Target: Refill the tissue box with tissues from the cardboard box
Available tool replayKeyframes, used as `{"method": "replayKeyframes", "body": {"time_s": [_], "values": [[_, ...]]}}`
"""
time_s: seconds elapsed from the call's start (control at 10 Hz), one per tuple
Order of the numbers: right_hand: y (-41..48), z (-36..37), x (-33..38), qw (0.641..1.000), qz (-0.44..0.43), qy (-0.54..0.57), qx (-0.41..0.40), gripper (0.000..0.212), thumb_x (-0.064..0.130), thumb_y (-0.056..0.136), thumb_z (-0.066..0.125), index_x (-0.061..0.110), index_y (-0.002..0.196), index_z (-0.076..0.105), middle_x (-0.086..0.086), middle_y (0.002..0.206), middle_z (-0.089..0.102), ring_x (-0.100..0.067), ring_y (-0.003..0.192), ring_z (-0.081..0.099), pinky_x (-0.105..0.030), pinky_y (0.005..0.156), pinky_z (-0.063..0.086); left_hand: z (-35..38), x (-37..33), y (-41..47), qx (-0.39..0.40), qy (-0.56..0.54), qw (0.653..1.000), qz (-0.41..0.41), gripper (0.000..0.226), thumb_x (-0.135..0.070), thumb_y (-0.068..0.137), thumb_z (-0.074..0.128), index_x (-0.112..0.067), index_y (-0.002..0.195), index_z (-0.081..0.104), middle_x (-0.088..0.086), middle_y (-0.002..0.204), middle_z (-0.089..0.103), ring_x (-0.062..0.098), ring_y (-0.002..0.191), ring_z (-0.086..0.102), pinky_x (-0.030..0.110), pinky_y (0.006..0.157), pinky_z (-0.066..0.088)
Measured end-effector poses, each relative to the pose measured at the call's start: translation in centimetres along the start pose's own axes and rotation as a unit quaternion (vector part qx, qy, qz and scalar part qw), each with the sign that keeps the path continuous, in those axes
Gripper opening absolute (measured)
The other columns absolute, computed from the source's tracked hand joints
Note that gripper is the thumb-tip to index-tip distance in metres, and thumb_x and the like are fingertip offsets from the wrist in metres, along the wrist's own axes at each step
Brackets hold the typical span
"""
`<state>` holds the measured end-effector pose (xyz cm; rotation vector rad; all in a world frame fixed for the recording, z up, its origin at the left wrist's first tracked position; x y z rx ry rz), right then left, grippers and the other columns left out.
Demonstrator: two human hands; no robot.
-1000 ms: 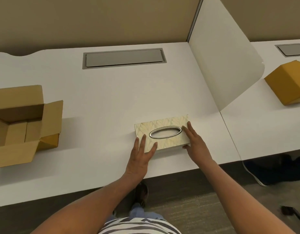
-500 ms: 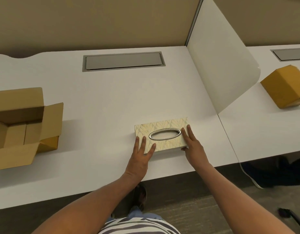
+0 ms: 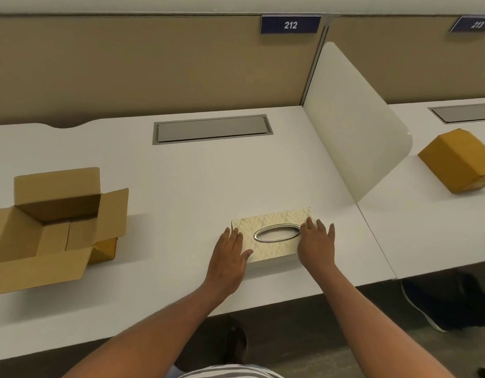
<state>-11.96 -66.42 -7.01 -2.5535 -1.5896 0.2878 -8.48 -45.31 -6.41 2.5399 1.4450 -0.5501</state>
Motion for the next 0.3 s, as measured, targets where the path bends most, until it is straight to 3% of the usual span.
{"method": "replayKeyframes", "body": {"time_s": [0.1, 0.2, 0.3], "values": [[-0.2, -0.5, 1.7, 0.999, 0.015, 0.045, -0.028, 0.055, 0.007, 0.087, 0.041, 0.005, 0.141, 0.037, -0.01, 0.151, 0.037, -0.028, 0.141, 0.029, -0.051, 0.119, 0.011, -1.8, 1.9, 0.6, -0.022, -0.029, 0.999, -0.018, 0.057, -0.039, 0.1, 0.034, -0.006, 0.146, 0.032, 0.007, 0.157, 0.026, 0.022, 0.148, 0.011, 0.031, 0.12, 0.008], [-0.7, -0.7, 4.5, 0.994, 0.009, 0.094, -0.058, 0.046, 0.012, 0.093, 0.036, 0.001, 0.137, 0.042, -0.013, 0.146, 0.044, -0.03, 0.138, 0.035, -0.052, 0.117, 0.018, -3.7, 4.1, 1.0, -0.038, -0.025, 0.999, -0.026, 0.067, -0.049, 0.097, 0.022, -0.003, 0.144, 0.035, 0.01, 0.155, 0.031, 0.024, 0.147, 0.015, 0.032, 0.12, 0.01], [-1.3, -0.8, 7.7, 0.99, -0.012, 0.119, -0.071, 0.046, 0.022, 0.098, 0.035, 0.0, 0.138, 0.042, -0.016, 0.148, 0.041, -0.033, 0.14, 0.032, -0.054, 0.115, 0.021, -5.2, 6.2, 1.0, -0.048, -0.029, 0.998, -0.034, 0.096, -0.067, 0.084, -0.004, -0.001, 0.143, 0.035, 0.012, 0.154, 0.032, 0.027, 0.147, 0.017, 0.031, 0.118, 0.009]]}}
Point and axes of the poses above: each hand's wrist, its own y-axis towards the middle knuckle, its own z-axis out of the palm, x = y × z, the point moved 9 cm from there along y, towards the middle knuckle
